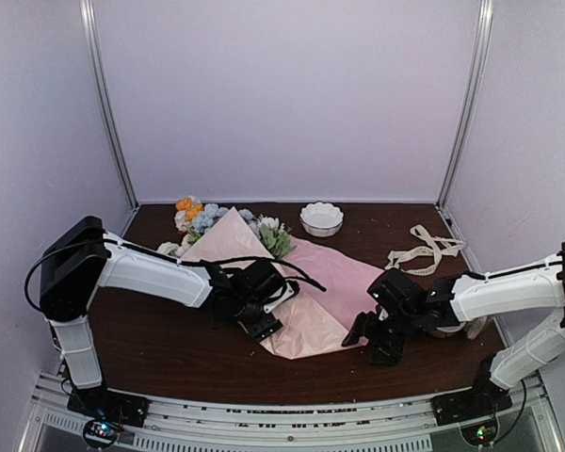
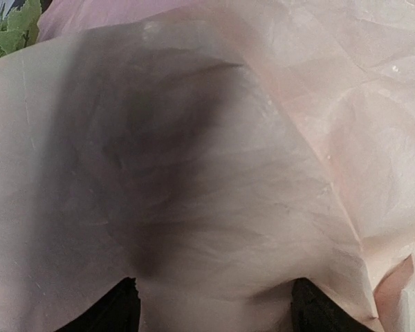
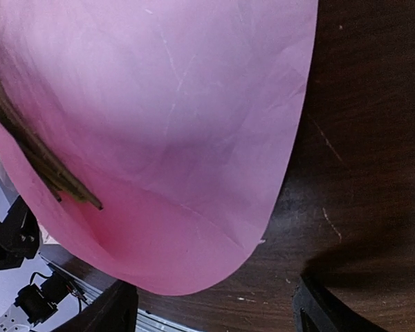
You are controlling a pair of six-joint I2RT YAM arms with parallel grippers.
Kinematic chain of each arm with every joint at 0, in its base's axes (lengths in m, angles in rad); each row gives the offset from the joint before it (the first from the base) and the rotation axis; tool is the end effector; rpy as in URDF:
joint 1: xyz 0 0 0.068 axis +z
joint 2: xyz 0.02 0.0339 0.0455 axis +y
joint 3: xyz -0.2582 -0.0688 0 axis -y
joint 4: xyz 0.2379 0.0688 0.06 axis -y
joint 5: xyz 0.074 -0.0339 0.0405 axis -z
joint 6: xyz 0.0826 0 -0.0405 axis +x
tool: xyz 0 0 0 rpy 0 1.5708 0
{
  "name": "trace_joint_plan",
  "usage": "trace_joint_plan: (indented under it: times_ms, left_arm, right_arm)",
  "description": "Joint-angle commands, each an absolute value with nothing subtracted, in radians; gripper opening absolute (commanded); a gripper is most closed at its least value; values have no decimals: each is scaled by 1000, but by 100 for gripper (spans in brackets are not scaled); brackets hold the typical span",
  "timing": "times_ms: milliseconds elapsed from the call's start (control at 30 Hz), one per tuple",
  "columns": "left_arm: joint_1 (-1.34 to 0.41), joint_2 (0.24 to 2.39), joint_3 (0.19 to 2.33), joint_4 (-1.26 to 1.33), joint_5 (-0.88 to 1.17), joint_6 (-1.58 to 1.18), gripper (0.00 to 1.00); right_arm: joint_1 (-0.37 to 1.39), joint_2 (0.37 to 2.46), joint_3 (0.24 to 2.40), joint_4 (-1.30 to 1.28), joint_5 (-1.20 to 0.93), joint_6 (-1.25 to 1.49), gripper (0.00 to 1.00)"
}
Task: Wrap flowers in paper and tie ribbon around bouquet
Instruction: Pick up the two-thirds-folded wrapping paper from the center of the board.
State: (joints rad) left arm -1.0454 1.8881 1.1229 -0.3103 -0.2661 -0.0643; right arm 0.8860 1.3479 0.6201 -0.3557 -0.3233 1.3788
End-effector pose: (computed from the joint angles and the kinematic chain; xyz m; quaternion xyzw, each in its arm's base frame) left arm 0.2128 -0.3237 0.1021 0.4240 0.8629 -0.0187 0.2743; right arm 0.1389 0.2116 0.1173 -0.1960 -0.9384 -0.2819 0.0404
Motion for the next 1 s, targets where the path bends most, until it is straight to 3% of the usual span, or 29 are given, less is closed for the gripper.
trace_joint_plan:
  times_ms: [0, 267, 467, 700, 967]
  left_arm:
    - [-1054, 1925, 1121, -346, -269, -39, 79]
    - [-1054, 1914, 1140, -345, -292, -26, 81]
    - [-1054, 1919, 1136, -351, -284, -17, 82]
    - [-1045, 1956, 1129, -344, -262, -30, 82]
    - [-1028, 1954, 1111, -314, -226, -41, 83]
  right_arm:
    - [887, 1444, 673, -288, -363, 1429, 75]
    - [850, 1542, 732, -311, -363, 1354, 53]
    - [839, 1508, 773, -374, -273, 1279, 20]
    - [870, 1540, 934, -483, -198, 1024, 0]
    - [1006, 1485, 1052, -544, 62, 762, 0]
